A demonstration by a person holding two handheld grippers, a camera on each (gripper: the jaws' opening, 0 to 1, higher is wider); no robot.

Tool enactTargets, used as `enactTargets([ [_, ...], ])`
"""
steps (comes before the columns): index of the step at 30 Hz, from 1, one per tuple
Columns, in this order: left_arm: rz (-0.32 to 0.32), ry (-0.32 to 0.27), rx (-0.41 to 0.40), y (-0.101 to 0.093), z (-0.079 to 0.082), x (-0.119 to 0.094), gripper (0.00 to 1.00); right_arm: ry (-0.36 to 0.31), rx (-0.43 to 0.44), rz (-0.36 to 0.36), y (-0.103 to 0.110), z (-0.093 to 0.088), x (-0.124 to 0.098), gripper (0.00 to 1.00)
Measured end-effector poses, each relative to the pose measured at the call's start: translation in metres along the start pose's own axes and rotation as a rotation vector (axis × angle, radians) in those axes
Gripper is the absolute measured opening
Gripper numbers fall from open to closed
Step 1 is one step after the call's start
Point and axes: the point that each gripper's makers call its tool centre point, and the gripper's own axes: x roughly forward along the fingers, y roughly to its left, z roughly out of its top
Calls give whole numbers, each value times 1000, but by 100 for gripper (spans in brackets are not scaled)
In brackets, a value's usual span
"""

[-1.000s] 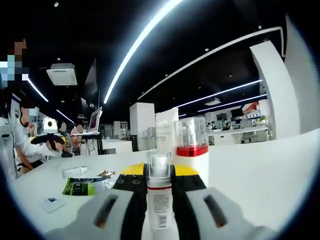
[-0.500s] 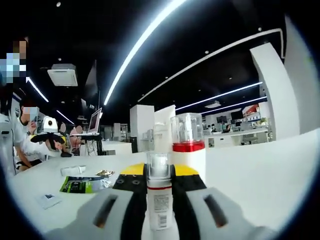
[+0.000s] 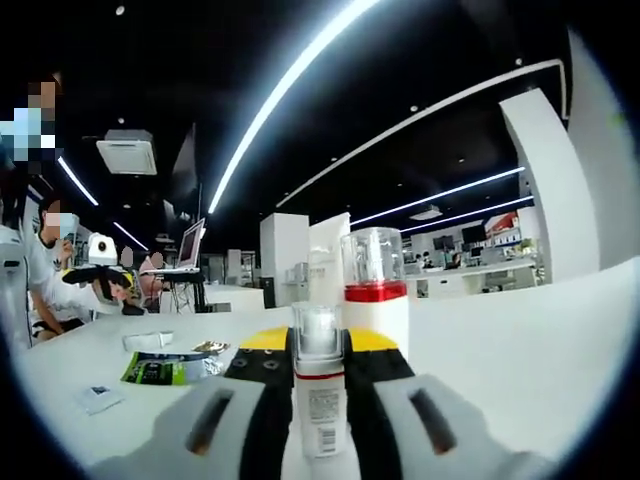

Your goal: Arrange the skincare products in the storage area until every visible bottle or jar stands upright without overlapping.

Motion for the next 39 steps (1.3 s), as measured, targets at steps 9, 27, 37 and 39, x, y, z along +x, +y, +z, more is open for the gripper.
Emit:
enactTargets([
  [9, -6, -2, 4, -3, 1, 3, 100, 0, 15, -2, -1, 0, -1, 18],
  [27, -3, -7, 1, -4, 2, 0, 100, 7, 40, -18, 0, 0, 6, 20],
  [37, 21, -41, 5, 0, 8, -6, 100, 10, 29, -27, -2, 3, 4, 29],
  [39, 37, -50, -1, 2, 10, -8, 100, 11, 28, -33, -4, 3, 3, 31],
])
